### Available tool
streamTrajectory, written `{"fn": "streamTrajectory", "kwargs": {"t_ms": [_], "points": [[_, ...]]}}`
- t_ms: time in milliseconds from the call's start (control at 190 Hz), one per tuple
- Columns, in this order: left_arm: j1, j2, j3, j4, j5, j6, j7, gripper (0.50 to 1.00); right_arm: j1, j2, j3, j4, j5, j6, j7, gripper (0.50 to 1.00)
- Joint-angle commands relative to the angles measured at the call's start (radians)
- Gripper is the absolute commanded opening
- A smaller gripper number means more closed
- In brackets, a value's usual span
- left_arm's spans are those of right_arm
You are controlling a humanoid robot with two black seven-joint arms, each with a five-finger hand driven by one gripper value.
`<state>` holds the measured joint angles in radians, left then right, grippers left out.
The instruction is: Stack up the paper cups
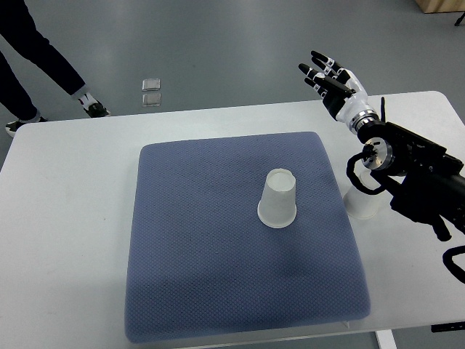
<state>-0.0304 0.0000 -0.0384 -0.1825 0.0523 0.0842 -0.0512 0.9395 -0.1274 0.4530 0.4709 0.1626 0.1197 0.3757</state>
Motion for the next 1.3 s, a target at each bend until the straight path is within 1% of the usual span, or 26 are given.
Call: {"fn": "streamTrajectory", "kwargs": {"t_ms": [0, 1293], "points": [[0.0, 0.0, 0.003, 0.0, 0.0, 0.0, -0.001, 1.0, -0.001, 0.0, 0.001, 0.0, 0.0, 0.0, 0.0, 0.913], [0.007, 0.0, -0.008, 0.005, 0.001, 0.002, 0.001, 1.0, -0.001, -0.005, 0.01, 0.009, 0.002, -0.008, 0.006, 0.913]]}}
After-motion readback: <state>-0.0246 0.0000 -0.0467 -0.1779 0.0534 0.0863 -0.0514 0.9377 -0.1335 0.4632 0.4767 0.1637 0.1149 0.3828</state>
